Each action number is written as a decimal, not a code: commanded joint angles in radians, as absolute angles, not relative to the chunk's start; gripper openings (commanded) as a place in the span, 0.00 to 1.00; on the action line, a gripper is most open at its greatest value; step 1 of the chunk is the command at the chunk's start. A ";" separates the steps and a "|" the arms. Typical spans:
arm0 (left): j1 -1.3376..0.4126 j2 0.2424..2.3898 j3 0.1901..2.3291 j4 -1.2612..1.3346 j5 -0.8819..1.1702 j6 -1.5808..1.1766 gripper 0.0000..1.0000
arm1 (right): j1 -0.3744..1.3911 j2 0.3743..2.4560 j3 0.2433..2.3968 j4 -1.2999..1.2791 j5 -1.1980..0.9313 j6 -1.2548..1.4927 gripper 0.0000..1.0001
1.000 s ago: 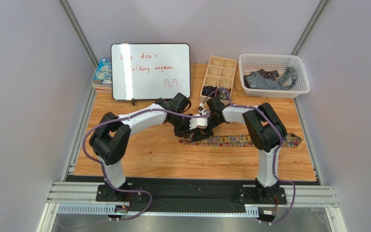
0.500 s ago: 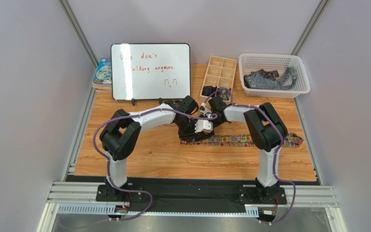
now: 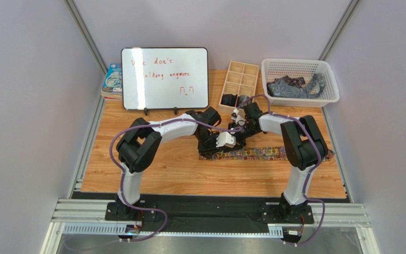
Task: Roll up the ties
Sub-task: Roll the tie at the center of the board.
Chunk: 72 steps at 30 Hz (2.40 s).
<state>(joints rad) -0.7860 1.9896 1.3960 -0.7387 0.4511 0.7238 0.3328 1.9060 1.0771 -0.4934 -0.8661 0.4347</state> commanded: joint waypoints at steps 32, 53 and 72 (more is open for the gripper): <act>-0.732 1.853 1.322 -0.699 0.469 0.755 0.70 | 0.394 1.980 1.063 -0.373 -0.762 0.410 0.00; -0.814 1.904 1.313 -0.546 0.402 0.713 0.96 | 0.388 1.996 1.097 -0.322 -0.805 0.451 0.00; -0.833 1.956 1.279 -0.469 0.330 0.695 0.46 | 0.377 1.962 1.111 -0.316 -0.894 0.502 0.00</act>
<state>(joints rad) -0.8299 1.9518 1.2968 -0.4969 0.3611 0.6926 0.3767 1.9778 1.0771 -0.3405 -0.8700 0.4828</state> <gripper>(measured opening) 0.528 0.014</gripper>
